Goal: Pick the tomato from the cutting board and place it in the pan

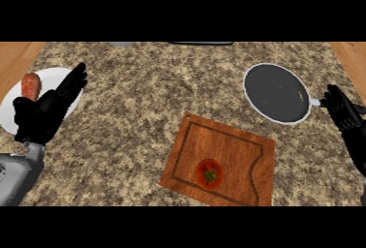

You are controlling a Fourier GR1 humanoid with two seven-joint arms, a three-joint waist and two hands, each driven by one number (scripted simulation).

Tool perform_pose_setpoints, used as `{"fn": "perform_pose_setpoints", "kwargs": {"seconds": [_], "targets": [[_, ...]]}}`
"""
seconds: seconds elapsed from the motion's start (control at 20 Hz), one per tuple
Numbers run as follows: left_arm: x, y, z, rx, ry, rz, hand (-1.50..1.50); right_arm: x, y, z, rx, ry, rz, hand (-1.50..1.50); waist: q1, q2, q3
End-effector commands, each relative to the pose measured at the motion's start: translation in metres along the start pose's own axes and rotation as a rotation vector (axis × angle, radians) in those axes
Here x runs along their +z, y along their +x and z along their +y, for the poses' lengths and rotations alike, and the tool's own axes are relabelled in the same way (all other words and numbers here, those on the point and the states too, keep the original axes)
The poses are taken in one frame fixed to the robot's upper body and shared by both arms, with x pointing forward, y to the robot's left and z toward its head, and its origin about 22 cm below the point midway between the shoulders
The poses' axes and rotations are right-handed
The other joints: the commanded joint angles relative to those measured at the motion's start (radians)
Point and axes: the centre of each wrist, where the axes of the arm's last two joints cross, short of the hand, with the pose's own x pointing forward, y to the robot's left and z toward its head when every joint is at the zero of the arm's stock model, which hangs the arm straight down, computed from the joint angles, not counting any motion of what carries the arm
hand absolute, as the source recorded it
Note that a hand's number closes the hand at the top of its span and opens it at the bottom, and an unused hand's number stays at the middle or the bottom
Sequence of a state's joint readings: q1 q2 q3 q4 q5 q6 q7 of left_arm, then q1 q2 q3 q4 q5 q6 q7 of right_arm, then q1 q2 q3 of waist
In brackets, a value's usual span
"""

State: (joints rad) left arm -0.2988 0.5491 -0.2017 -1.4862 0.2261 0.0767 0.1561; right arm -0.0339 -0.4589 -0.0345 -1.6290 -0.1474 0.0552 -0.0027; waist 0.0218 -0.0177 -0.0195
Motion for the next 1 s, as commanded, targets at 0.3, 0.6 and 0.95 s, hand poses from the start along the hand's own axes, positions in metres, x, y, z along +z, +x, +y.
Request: {"fn": "perform_pose_setpoints", "kwargs": {"seconds": [0.3, 0.6, 0.95], "targets": [[0.012, -0.013, -0.028, 0.053, -0.037, 0.015, 0.0, -0.018, -0.013, 0.005, 0.528, -0.094, 0.227, -1.5, -0.004, 0.037, -0.01], [0.025, -0.023, -0.048, 0.094, -0.06, 0.046, 0.0, 0.023, -0.043, 0.147, 0.261, -0.364, 0.121, -1.5, -0.023, 0.015, 0.02], [0.024, -0.021, -0.047, 0.081, -0.032, 0.032, 0.0, 0.057, -0.039, 0.176, 0.472, -0.099, 0.289, -1.5, -0.026, 0.015, 0.017]]}}
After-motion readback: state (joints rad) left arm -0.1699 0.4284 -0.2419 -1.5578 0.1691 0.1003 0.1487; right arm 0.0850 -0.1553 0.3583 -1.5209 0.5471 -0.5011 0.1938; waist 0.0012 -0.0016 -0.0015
